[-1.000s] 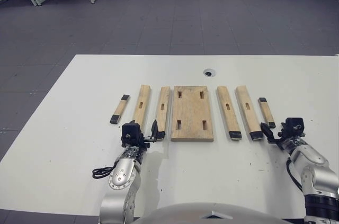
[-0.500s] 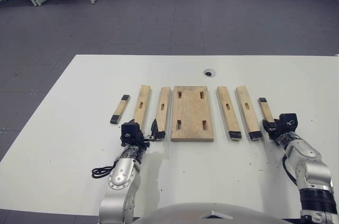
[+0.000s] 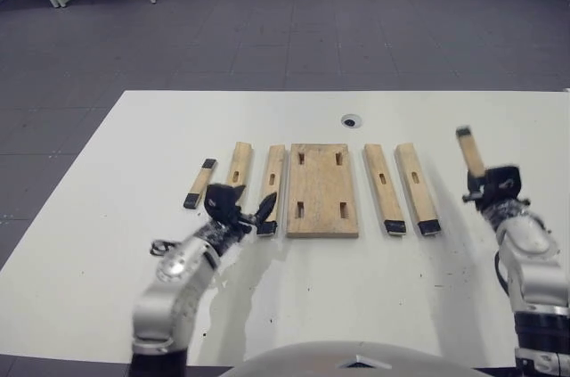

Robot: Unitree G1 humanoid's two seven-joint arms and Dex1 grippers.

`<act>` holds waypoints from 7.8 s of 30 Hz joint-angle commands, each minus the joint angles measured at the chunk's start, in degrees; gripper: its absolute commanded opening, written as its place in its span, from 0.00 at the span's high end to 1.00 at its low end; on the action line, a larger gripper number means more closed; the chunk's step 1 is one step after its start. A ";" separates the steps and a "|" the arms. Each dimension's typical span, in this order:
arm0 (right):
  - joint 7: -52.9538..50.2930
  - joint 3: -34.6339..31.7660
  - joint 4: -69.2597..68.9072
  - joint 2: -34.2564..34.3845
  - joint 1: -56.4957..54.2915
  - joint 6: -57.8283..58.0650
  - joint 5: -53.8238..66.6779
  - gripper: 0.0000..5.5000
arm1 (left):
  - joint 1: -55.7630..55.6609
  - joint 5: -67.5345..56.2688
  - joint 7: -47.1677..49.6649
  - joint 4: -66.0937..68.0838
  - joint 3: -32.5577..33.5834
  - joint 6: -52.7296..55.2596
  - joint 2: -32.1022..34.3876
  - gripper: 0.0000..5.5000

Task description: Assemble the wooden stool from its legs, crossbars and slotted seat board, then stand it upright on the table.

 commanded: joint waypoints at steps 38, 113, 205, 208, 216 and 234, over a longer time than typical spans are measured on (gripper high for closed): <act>11.12 34.10 -19.45 10.27 1.18 6.19 1.32 0.76 | -25.99 -41.44 2.93 27.54 9.29 23.46 -2.03 0.72; 0.39 27.84 -21.20 12.37 10.35 10.48 -4.80 0.24 | -10.85 13.45 16.20 31.26 -1.40 -5.42 -1.65 0.92; -1.90 27.01 -21.12 15.78 12.50 9.80 -6.78 0.24 | -0.22 3.12 19.04 -18.39 0.46 6.34 -5.03 0.30; -1.83 27.05 -21.35 15.69 13.34 9.80 -6.67 0.24 | 12.09 4.52 16.71 -21.47 -3.56 3.53 -3.97 0.22; -1.10 27.33 -20.73 15.20 13.10 9.64 -6.62 0.24 | 24.36 15.50 15.24 -9.82 -6.63 -5.29 0.56 0.22; 0.94 22.45 -20.14 14.50 6.03 12.14 -4.72 0.24 | 12.76 19.90 15.43 13.37 -10.53 -7.25 -4.28 0.38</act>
